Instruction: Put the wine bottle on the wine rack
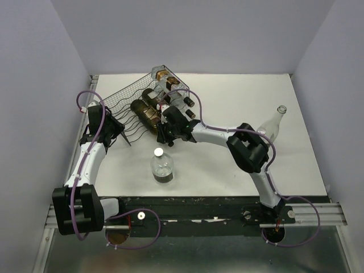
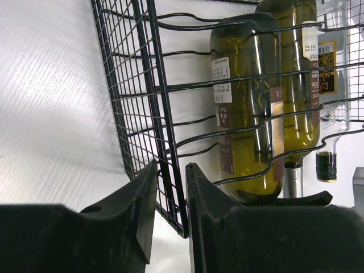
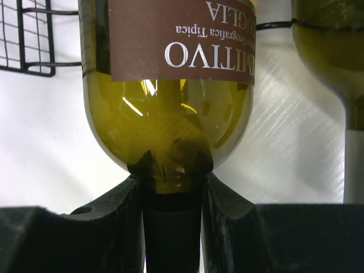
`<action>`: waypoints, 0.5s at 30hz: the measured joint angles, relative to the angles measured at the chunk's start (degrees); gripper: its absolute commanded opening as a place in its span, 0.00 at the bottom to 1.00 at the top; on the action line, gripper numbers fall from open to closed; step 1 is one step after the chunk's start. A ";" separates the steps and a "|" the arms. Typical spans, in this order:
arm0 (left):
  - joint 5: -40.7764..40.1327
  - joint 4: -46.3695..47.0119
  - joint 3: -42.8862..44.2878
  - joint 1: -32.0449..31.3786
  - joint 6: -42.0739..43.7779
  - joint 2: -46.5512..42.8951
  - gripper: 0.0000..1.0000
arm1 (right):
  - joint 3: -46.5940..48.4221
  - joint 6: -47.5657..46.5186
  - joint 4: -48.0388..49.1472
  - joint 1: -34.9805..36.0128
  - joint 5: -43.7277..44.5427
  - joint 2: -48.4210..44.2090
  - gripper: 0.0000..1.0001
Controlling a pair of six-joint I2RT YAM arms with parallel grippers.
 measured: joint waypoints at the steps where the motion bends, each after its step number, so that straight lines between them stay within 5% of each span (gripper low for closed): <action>1: 0.00 0.00 0.00 0.00 -0.02 0.00 0.34 | 0.46 0.15 0.26 0.00 0.35 0.55 0.01; 15: 0.00 0.13 -0.09 -0.02 -0.17 -0.02 0.39 | 9.35 0.92 -0.15 0.00 0.98 7.50 0.00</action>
